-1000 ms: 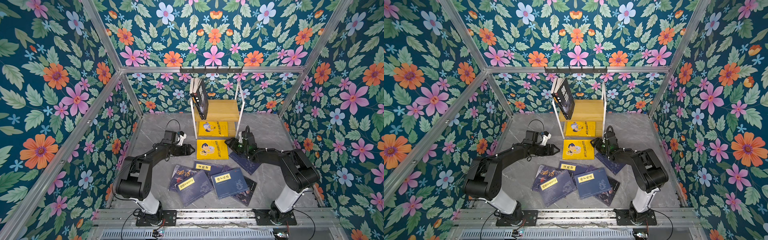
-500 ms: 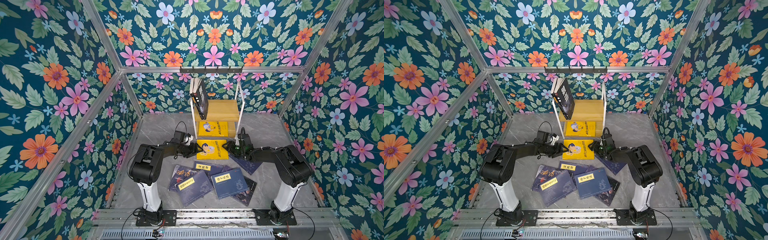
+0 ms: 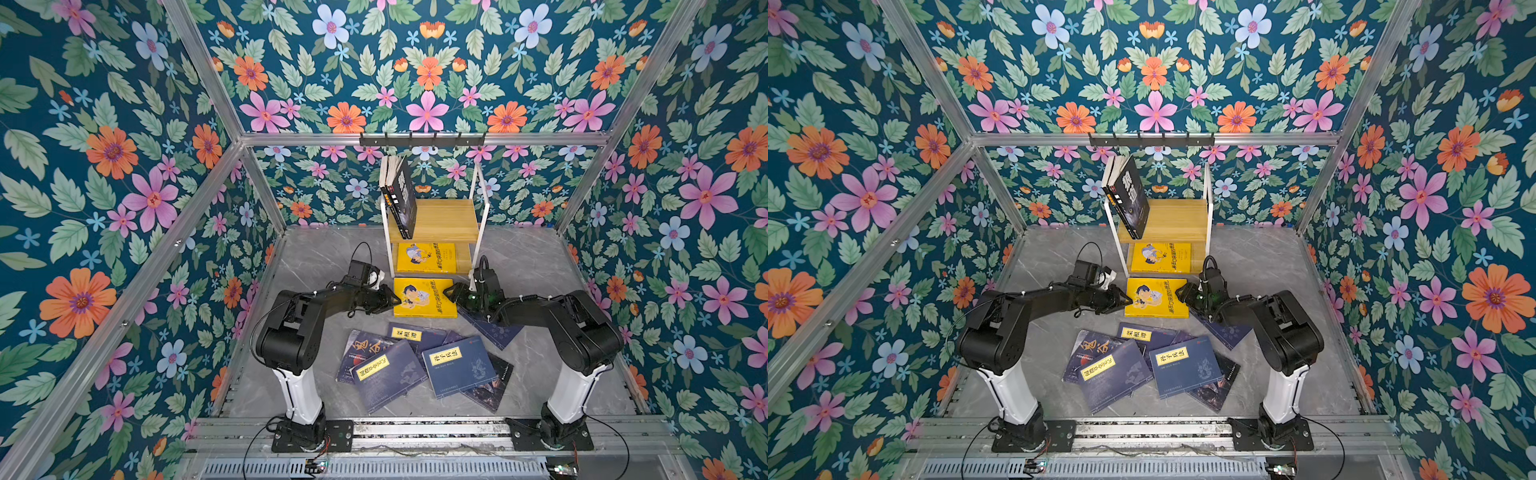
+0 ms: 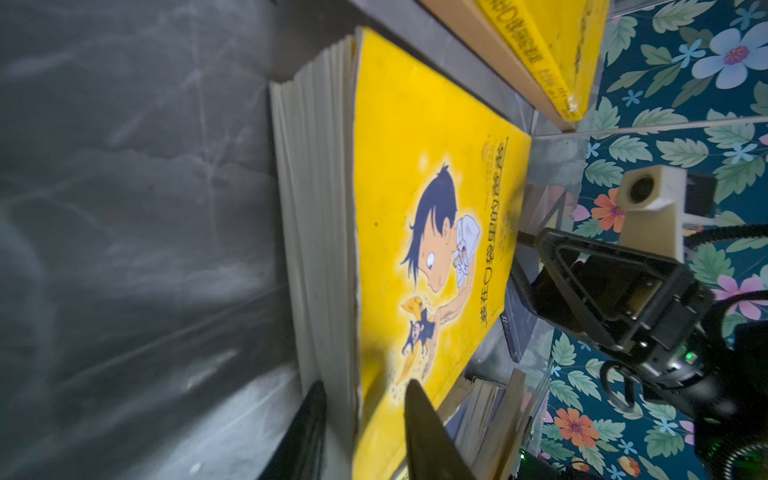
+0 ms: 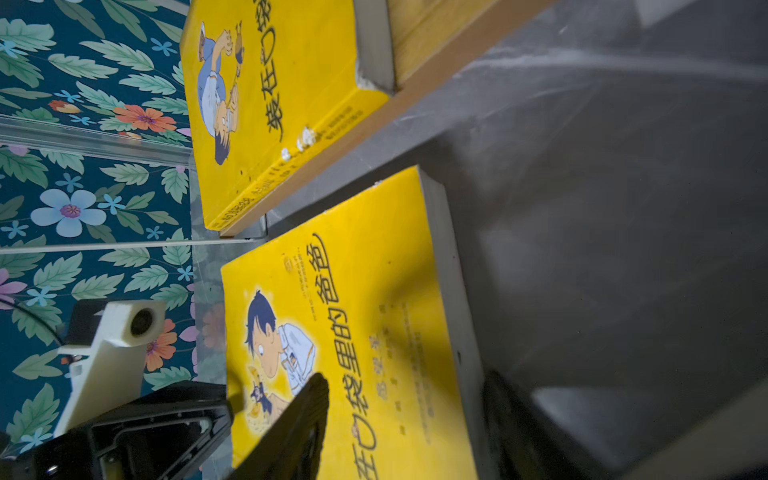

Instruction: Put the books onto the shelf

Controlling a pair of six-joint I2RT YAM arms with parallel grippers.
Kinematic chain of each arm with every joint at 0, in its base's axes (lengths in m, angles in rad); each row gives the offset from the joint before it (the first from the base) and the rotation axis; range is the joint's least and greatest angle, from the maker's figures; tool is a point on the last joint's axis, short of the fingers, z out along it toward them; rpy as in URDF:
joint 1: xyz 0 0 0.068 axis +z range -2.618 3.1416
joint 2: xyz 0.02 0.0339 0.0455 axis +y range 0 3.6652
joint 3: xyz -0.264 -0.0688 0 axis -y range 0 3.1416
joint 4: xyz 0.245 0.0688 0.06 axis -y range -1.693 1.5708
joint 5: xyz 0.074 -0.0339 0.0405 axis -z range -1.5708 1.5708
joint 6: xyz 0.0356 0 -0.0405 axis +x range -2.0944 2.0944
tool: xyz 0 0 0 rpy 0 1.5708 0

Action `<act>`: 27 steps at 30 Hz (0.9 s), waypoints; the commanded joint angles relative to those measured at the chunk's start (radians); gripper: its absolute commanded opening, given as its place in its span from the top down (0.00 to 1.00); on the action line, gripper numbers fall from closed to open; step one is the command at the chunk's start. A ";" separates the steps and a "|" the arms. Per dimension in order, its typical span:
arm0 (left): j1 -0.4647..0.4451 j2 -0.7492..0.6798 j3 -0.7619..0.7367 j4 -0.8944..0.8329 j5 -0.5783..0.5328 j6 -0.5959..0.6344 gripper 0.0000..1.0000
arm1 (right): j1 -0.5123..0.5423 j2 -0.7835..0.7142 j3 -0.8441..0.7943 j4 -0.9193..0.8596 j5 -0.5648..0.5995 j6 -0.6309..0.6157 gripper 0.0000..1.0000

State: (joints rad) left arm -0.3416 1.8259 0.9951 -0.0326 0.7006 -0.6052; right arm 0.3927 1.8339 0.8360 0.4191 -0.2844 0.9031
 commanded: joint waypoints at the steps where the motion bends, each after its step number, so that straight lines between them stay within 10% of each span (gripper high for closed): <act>1: -0.005 -0.007 0.001 0.020 0.045 0.008 0.73 | 0.008 -0.016 -0.004 -0.006 -0.039 0.011 0.41; 9: -0.005 -0.010 0.009 0.022 0.063 0.010 1.00 | 0.007 -0.050 -0.021 -0.002 -0.037 0.023 0.41; 27: -0.011 -0.160 -0.052 0.086 0.173 0.056 1.00 | 0.012 -0.282 -0.065 -0.058 -0.029 0.019 0.78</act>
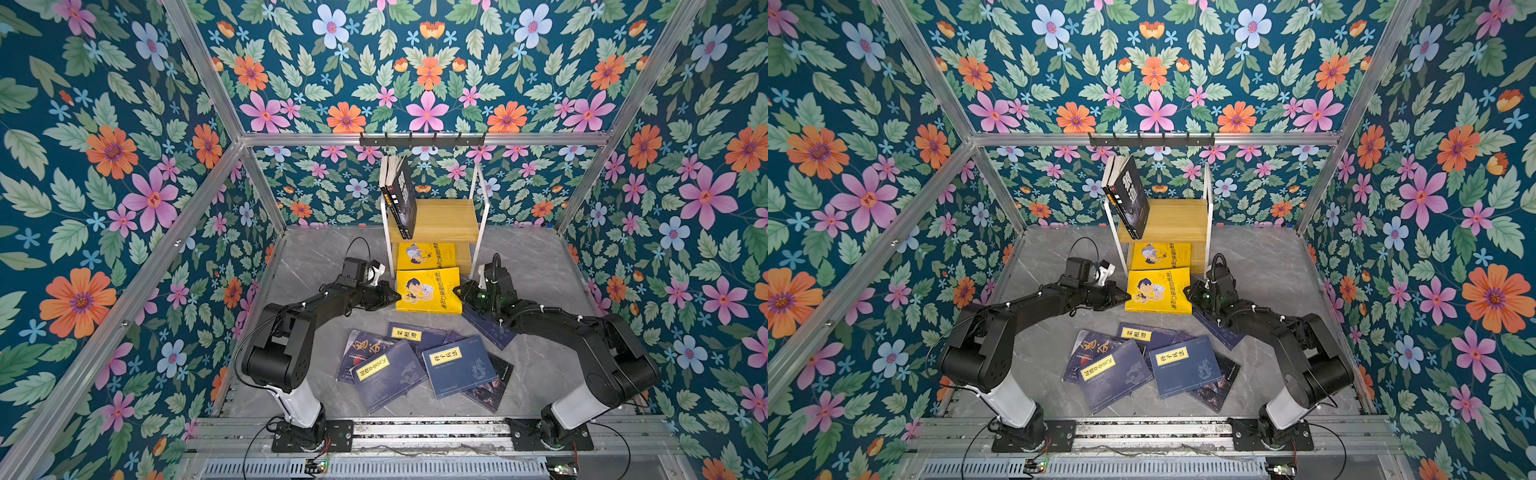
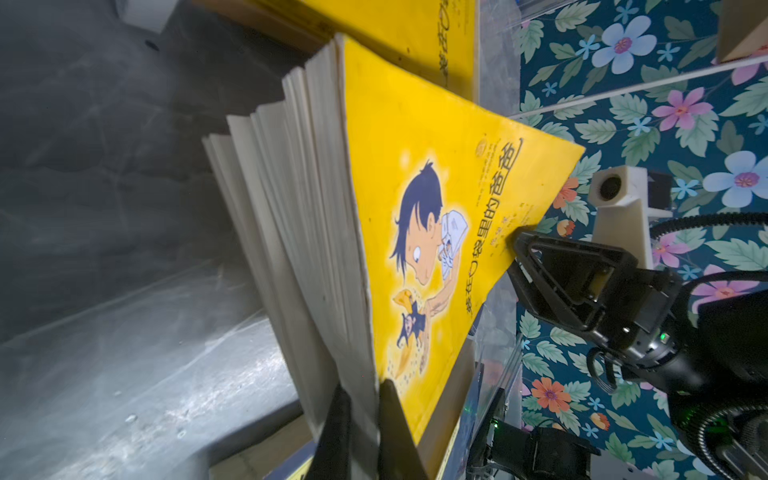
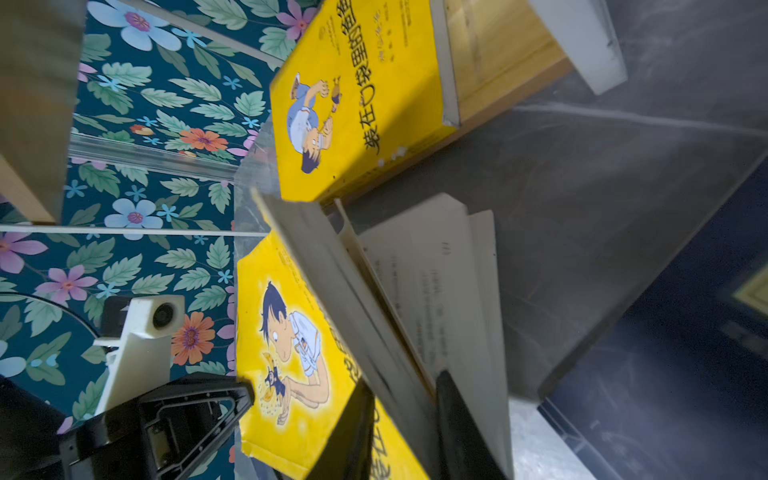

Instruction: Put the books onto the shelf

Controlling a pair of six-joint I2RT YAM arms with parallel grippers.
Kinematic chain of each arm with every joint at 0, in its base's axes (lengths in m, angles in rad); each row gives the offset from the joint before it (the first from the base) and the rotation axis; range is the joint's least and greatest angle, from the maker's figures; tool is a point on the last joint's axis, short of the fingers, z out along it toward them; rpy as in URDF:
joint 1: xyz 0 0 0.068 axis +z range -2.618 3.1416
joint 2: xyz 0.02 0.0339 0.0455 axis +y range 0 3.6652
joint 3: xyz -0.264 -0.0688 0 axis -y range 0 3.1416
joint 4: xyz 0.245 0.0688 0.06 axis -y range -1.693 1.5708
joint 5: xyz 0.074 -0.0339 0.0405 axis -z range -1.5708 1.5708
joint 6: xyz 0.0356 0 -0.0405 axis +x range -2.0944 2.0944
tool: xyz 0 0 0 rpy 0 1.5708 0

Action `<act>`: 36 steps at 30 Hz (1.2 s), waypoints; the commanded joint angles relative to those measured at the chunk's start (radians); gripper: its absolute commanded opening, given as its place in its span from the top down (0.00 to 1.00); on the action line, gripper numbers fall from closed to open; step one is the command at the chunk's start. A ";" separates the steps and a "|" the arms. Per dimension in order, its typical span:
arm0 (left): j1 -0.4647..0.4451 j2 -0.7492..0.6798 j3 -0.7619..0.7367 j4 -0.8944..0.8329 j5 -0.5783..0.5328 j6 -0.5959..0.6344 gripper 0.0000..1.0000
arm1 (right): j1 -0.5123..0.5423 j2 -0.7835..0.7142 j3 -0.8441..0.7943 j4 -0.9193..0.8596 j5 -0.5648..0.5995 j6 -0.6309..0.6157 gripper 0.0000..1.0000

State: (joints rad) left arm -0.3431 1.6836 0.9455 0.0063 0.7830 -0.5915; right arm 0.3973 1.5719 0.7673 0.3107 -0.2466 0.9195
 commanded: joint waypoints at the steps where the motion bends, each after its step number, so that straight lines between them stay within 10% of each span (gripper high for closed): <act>1: -0.010 -0.026 -0.001 0.047 0.091 0.047 1.00 | 0.008 -0.030 0.005 0.046 -0.067 0.001 0.79; 18: -0.010 -0.037 0.130 -0.064 0.067 0.163 1.00 | -0.014 -0.097 0.099 -0.052 -0.036 -0.046 0.88; 36: -0.005 -0.132 0.058 -0.012 0.194 0.128 1.00 | -0.038 -0.282 -0.038 -0.200 0.036 -0.164 0.36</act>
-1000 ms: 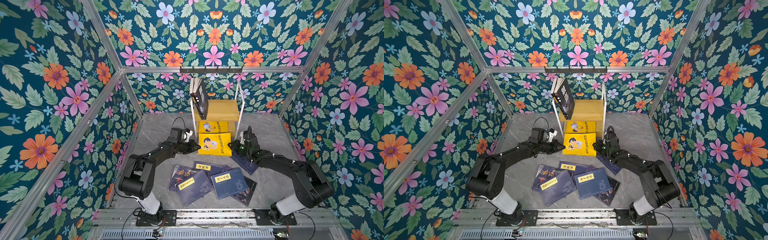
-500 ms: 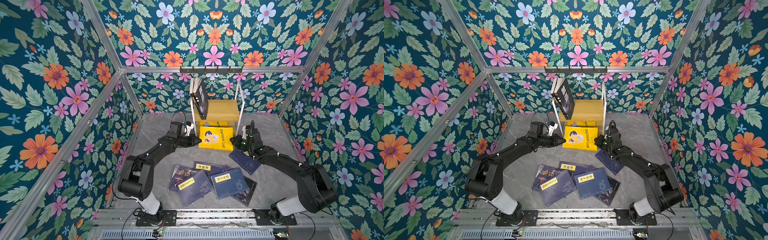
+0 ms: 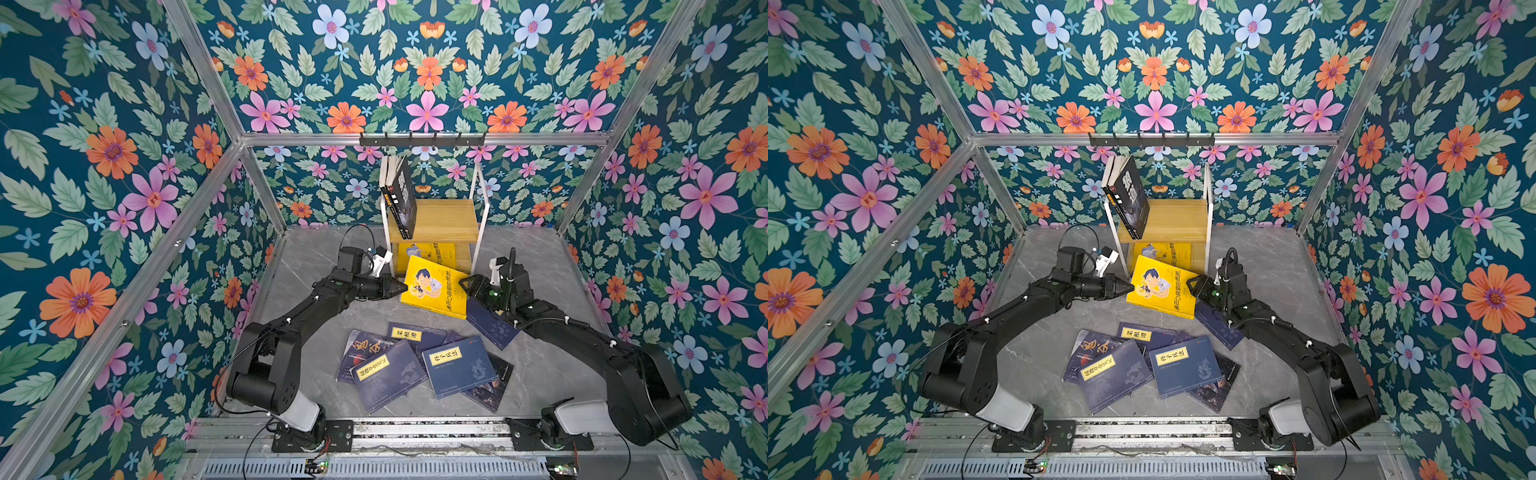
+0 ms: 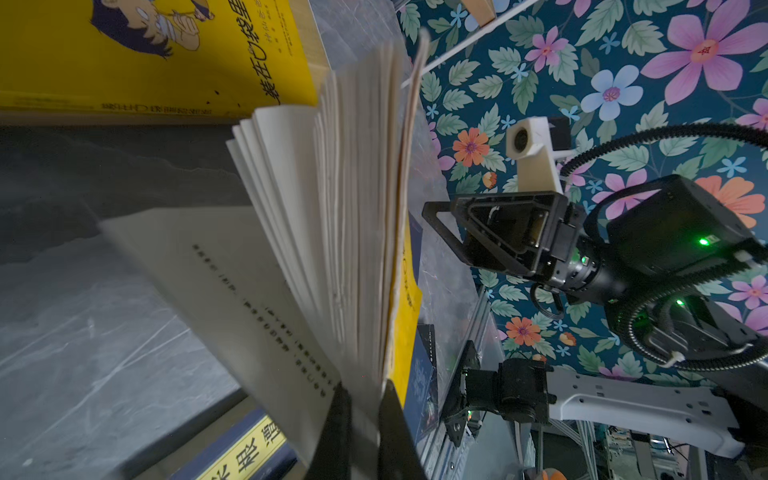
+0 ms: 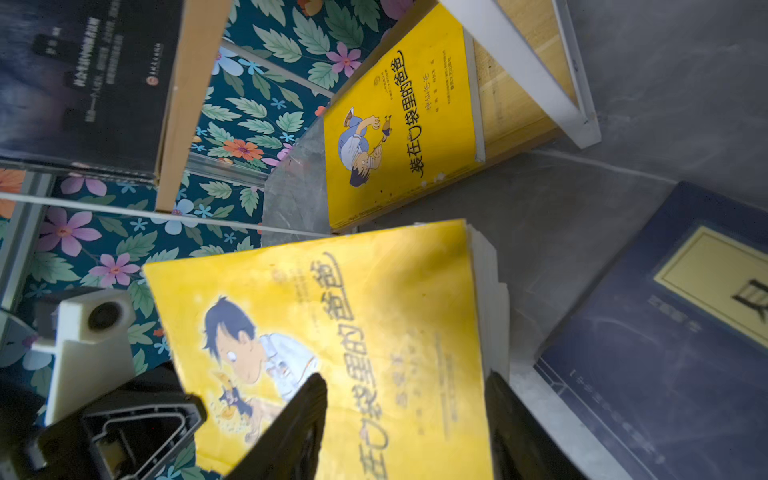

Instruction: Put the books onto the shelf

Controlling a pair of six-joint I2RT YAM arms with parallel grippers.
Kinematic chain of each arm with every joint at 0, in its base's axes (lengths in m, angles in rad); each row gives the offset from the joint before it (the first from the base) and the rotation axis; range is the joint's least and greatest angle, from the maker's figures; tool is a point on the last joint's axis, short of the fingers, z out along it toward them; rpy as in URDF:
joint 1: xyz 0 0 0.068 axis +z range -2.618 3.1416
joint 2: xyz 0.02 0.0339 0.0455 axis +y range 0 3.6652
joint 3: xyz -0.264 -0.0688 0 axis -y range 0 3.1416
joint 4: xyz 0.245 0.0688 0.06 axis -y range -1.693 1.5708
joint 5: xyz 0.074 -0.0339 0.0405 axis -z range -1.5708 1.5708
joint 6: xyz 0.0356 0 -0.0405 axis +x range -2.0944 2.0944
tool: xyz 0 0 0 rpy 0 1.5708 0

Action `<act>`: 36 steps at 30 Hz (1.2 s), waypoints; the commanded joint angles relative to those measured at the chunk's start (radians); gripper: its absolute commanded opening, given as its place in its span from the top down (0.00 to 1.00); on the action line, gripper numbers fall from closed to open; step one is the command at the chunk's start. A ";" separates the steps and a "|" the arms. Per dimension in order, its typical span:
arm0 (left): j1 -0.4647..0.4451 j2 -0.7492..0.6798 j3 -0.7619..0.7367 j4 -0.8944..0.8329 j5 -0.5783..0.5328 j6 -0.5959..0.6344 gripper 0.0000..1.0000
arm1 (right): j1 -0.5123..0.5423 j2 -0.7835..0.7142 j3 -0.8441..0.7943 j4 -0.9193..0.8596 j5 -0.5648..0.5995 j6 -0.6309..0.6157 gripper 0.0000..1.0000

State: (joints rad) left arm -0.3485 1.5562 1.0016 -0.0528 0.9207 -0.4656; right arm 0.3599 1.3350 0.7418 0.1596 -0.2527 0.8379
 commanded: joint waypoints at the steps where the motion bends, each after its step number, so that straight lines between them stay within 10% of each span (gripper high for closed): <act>1: 0.001 -0.004 -0.001 0.047 0.054 0.002 1.00 | 0.000 -0.079 -0.020 -0.083 0.060 -0.115 0.34; 17: 0.002 0.013 -0.002 0.045 0.041 -0.006 1.00 | 0.380 -0.264 -0.036 -0.149 0.337 -1.190 0.28; 36: 0.001 0.025 0.003 0.041 0.037 -0.013 1.00 | 0.498 0.109 0.001 0.171 0.561 -1.437 0.16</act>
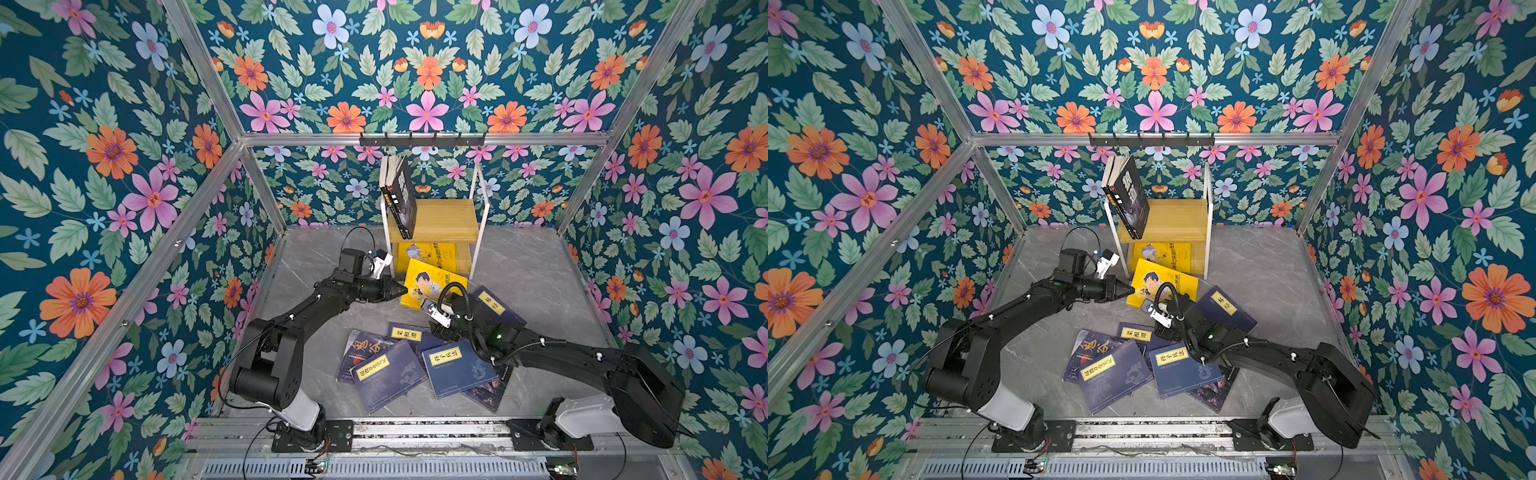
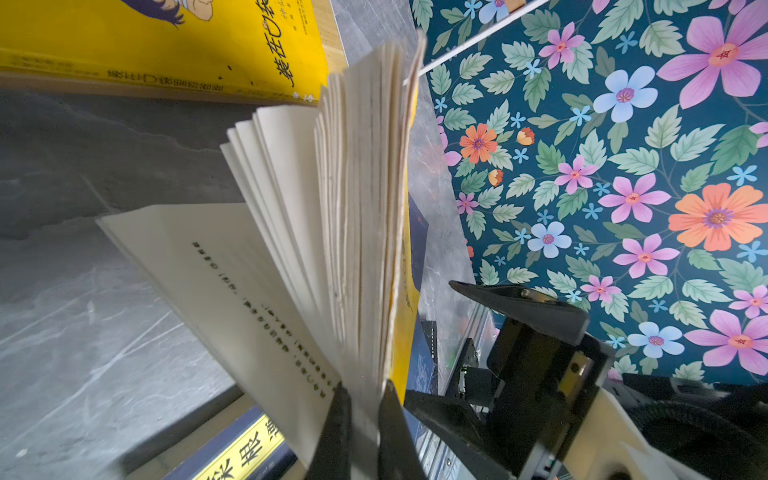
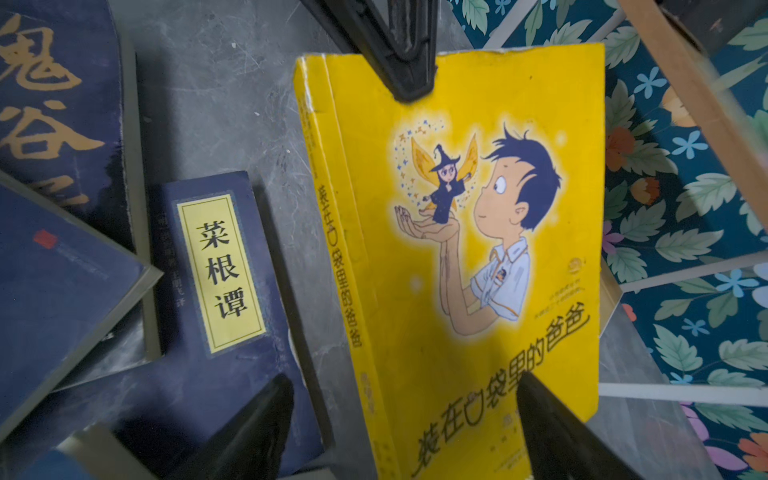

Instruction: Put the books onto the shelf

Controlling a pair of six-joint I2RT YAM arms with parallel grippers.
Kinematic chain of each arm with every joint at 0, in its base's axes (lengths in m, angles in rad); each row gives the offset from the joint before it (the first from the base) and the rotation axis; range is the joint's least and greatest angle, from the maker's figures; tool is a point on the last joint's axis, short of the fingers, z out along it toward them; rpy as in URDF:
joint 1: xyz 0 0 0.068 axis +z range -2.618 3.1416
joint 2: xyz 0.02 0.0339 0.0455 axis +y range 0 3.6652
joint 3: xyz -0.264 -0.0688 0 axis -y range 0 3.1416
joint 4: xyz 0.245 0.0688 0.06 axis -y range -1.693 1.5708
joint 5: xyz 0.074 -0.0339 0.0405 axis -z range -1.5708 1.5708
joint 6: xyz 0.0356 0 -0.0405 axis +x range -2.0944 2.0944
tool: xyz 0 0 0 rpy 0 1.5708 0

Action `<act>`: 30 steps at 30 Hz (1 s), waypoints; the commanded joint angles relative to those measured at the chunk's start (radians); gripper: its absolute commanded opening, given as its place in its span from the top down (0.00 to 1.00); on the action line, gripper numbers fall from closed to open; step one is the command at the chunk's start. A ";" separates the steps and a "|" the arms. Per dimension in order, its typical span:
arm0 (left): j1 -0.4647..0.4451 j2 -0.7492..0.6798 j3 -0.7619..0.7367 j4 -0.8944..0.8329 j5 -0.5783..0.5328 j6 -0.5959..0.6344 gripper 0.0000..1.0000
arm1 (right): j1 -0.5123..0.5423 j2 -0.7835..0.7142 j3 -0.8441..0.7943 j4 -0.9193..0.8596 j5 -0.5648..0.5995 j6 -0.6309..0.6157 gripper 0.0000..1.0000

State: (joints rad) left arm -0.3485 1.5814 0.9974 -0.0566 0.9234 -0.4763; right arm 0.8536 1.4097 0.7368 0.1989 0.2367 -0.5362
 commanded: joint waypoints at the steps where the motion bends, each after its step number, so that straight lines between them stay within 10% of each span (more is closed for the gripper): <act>1: 0.000 0.000 0.007 0.044 0.035 -0.003 1.00 | 0.007 0.053 0.010 0.150 0.084 -0.077 0.16; 11: 0.000 0.006 0.007 0.043 0.032 -0.007 1.00 | 0.007 0.225 0.073 0.238 0.139 -0.160 0.26; 17: 0.001 -0.005 0.015 0.012 -0.036 -0.013 1.00 | 0.007 0.211 0.091 0.172 0.109 -0.160 0.77; 21: 0.002 -0.025 0.015 -0.016 -0.071 0.017 0.59 | 0.007 0.185 0.097 0.117 0.108 -0.179 0.99; 30: 0.064 -0.102 -0.006 -0.065 -0.128 0.110 0.32 | -0.029 0.121 0.115 -0.001 0.064 -0.242 1.00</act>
State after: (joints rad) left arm -0.3073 1.4990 1.0004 -0.1070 0.8272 -0.4179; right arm 0.8356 1.5501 0.8371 0.2188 0.3180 -0.7429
